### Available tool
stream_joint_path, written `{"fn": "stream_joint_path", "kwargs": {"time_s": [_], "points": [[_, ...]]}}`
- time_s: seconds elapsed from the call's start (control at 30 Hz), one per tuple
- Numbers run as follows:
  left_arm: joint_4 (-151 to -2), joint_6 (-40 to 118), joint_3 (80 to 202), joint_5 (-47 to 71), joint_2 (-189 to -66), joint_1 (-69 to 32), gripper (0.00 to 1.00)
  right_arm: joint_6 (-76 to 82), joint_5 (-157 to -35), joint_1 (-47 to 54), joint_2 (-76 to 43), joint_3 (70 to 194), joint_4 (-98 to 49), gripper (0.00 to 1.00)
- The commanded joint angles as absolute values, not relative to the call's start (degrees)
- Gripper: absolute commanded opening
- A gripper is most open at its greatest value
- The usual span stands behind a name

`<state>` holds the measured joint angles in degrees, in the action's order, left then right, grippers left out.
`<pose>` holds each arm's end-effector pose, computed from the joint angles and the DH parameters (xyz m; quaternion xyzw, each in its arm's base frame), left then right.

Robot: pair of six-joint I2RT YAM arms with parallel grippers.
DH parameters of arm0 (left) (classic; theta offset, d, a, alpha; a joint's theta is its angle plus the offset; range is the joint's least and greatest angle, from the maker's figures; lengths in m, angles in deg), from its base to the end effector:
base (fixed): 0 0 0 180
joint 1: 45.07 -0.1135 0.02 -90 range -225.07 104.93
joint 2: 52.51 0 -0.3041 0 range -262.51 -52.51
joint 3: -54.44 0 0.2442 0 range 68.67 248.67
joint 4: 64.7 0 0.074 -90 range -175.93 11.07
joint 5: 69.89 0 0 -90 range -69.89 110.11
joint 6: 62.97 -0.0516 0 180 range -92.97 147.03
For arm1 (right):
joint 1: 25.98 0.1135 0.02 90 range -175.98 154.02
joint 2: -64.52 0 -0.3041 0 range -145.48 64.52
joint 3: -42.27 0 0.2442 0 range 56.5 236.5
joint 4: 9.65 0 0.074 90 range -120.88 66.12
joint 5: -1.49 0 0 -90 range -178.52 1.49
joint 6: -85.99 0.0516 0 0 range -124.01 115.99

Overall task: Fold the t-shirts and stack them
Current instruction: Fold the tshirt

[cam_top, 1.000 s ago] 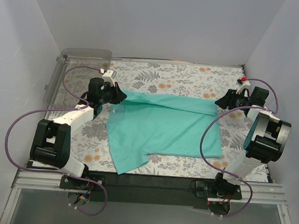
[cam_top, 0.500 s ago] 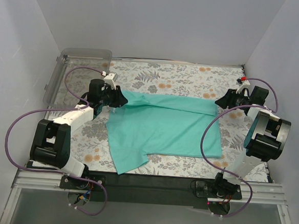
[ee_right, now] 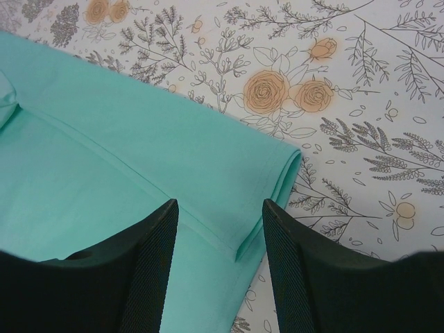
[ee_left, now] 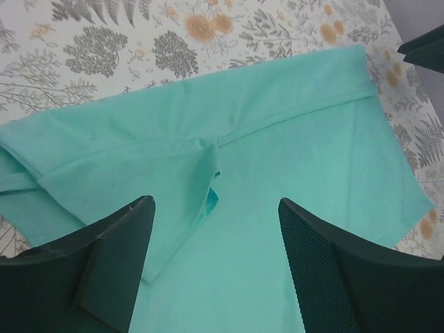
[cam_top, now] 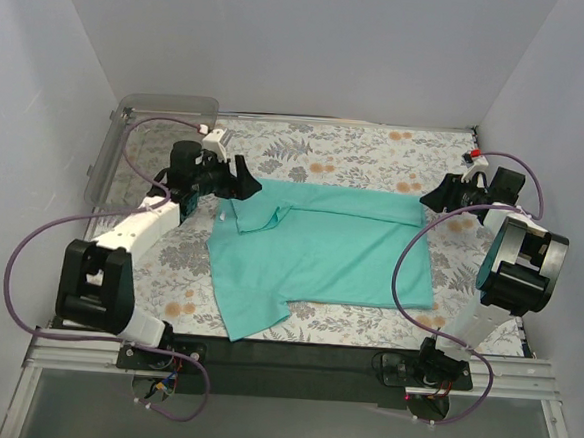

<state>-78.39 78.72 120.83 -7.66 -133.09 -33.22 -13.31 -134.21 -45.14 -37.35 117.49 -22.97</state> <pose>0.3011 -0.0878 0.2977 -0.1669 0.8240 -0.4385 0.3176 0.3759 -0.0915 0.2309 -0.0918 0.8461 0.2453 0.4642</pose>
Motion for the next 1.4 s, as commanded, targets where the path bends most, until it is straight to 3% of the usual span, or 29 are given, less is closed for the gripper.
{"fn": "stream_joint_path", "kwargs": {"time_s": [0.0, 0.17, 0.3, 0.37, 0.83, 1.1, 1.37], "points": [[-80.25, 80.2, 124.91, -12.14, -140.91, -32.42, 0.65, -14.3, -136.24, -45.23, -37.35, 119.07, -23.26, 0.5], [-82.35, 81.35, 132.37, -10.3, -152.59, -29.79, 0.52, -14.39, -136.59, -45.23, -37.61, 118.99, -23.53, 0.5], [-83.5, 81.09, 134.94, -7.32, -157.35, -26.63, 0.29, -14.65, -136.77, -45.23, -37.88, 118.9, -23.79, 0.5], [-83.68, 81.0, 135.38, -6.43, -158.68, -25.83, 0.28, -14.56, -136.94, -45.31, -38.05, 118.9, -23.79, 0.5], [-86.84, 79.07, 137.84, -4.15, -165.37, -21.43, 0.29, -15.26, -137.73, -45.23, -38.49, 119.25, -25.64, 0.5], [-87.1, 76.34, 138.54, -5.55, -161.06, -21.25, 0.48, -16.93, -137.47, -45.31, -38.14, 119.86, -27.39, 0.5], [-88.16, 76.34, 141.79, -15.3, -162.38, -21.17, 0.53, -18.77, -137.38, -45.23, -37.96, 120.65, -29.41, 0.5]]}}
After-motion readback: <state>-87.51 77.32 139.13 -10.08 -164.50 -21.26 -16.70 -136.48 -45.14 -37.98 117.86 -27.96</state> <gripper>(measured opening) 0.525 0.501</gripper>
